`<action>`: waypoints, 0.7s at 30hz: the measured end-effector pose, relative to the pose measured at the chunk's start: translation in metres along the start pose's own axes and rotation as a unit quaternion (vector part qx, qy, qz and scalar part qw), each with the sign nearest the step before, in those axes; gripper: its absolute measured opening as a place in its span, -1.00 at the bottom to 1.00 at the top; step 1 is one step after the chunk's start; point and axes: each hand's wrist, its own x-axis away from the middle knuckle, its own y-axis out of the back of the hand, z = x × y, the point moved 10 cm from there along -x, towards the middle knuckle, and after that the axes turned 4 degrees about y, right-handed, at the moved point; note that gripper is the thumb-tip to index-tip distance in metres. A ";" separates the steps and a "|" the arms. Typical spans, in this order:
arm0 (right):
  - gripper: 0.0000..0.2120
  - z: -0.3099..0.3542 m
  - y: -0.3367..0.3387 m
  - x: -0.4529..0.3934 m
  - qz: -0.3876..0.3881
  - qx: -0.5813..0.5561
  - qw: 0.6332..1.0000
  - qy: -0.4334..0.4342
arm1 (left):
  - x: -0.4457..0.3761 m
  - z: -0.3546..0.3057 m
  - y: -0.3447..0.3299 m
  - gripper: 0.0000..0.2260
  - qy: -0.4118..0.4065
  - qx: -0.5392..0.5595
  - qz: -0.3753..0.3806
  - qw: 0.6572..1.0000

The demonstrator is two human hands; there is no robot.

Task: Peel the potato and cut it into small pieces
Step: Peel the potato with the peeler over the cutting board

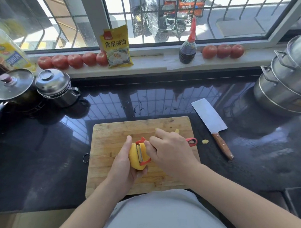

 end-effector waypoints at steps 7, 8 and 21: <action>-0.61 0.002 -0.002 0.004 -0.049 0.001 0.999 -0.011 | 0.009 0.000 0.000 -0.57 -0.026 0.003 -0.027 0.999; -0.61 0.003 -0.003 0.004 -0.053 -0.002 0.999 -0.011 | 0.010 -0.001 0.000 -0.56 -0.030 0.004 -0.033 0.999; -0.60 -0.008 -0.019 0.004 -0.003 0.008 1.000 -0.024 | 0.002 0.001 0.010 -0.62 -0.025 0.004 -0.062 0.998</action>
